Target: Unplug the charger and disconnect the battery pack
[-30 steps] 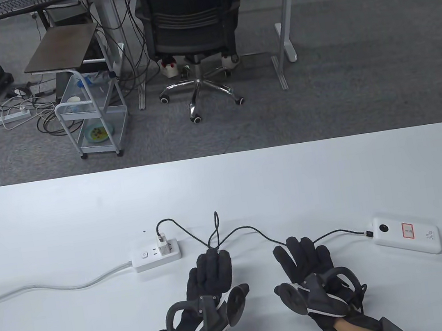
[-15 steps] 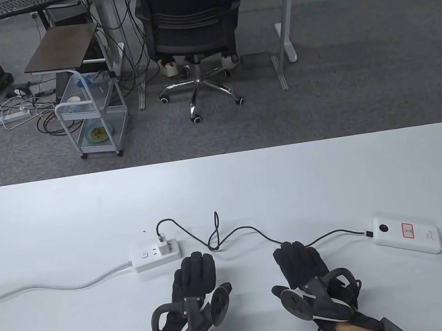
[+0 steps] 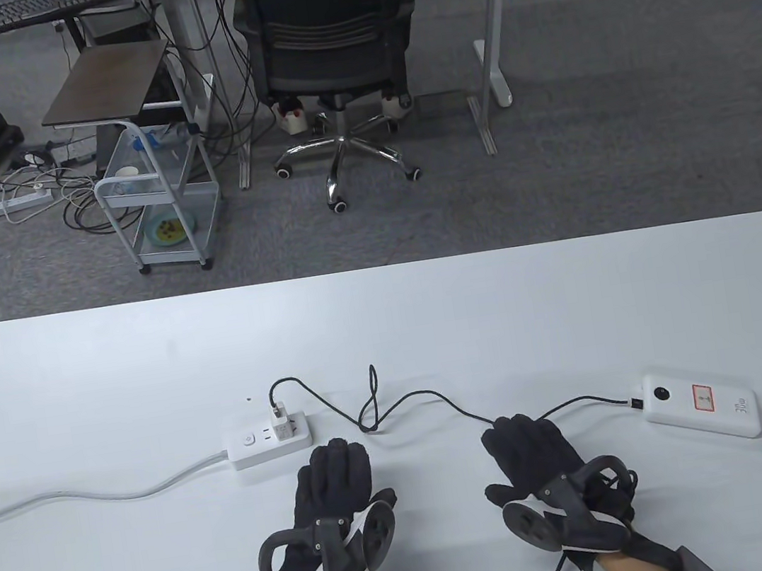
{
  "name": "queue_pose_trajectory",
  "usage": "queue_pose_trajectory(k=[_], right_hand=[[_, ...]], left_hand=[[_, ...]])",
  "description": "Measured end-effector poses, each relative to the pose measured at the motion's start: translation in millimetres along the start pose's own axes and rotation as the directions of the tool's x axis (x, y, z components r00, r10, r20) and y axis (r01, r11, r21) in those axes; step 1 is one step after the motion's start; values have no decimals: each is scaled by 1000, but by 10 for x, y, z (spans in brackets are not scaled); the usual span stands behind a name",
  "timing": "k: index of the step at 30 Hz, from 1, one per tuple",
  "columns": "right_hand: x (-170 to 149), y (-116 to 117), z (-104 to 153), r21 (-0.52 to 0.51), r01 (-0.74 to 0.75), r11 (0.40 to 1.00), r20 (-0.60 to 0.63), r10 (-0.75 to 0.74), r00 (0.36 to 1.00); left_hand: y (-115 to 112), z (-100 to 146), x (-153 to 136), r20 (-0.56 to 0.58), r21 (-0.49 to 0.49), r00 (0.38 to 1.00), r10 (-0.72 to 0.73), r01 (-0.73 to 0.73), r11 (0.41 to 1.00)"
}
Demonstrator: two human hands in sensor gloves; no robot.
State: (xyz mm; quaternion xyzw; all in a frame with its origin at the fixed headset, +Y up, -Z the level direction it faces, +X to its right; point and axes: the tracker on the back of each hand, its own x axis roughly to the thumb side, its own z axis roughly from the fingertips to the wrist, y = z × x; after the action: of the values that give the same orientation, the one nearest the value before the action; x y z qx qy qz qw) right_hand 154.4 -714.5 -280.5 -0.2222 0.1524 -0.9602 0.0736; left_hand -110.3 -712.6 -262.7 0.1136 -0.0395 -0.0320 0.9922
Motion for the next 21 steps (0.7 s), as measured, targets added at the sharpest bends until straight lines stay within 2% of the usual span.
queue_pose_trajectory(k=[5,8,12,21], right_hand=[[-409,68,-42,53,38,998,-142,-30,989],[-685,229,-28,159,-8,987,-224,44,974],[-1074,366,91,182,-7,983,-350,71,934],[-1753,306,417,253,-32,967,-514,162,842]], left_hand=[[2,-1,-1,1,-2,1000,3,-3,1000],[-7,-4,16,7,-10,1000,4,-4,1000],[-3,-13,35,18,-7,1000,-15,16,1000],[-17,-34,11,5,-9,999,-42,42,999]])
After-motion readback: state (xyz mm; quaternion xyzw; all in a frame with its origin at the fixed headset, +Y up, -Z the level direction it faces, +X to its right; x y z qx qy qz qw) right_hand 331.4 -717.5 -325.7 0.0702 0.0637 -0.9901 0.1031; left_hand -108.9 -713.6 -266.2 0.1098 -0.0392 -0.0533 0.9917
